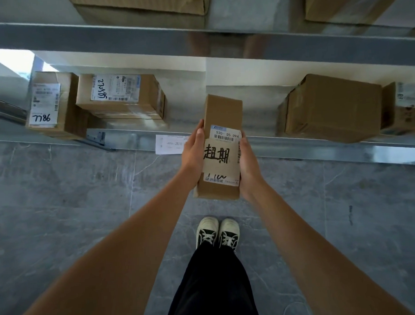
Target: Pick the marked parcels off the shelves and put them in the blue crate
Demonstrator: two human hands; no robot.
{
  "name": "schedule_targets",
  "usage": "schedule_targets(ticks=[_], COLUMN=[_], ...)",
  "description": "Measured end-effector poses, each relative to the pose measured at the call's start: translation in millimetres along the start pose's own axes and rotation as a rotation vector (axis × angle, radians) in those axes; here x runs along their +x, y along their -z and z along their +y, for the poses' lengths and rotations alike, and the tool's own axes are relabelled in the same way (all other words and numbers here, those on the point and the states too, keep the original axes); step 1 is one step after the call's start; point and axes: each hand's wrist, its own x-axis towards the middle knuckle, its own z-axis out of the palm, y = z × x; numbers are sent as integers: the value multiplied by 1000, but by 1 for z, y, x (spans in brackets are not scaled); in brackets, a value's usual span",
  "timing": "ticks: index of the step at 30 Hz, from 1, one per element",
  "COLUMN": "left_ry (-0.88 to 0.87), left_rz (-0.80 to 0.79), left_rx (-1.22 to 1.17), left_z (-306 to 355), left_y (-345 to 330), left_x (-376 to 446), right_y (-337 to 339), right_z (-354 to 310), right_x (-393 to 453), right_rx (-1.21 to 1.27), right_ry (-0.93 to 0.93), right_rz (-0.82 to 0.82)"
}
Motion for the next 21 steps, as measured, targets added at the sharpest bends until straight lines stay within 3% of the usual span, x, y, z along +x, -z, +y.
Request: schedule_targets(ticks=[7, 13, 21], left_ry=[66, 159, 132], left_rz=[18, -131, -311], left_rx=[75, 148, 262], left_z=[30, 69, 83], left_y=[-5, -26, -106], left_x=[-45, -104, -172], right_y=[1, 23, 103], right_z=[-13, -48, -64], right_x=[-53, -115, -180], right_rx=[-35, 27, 192], right_ry=[78, 73, 110], right_rz=[116, 231, 385])
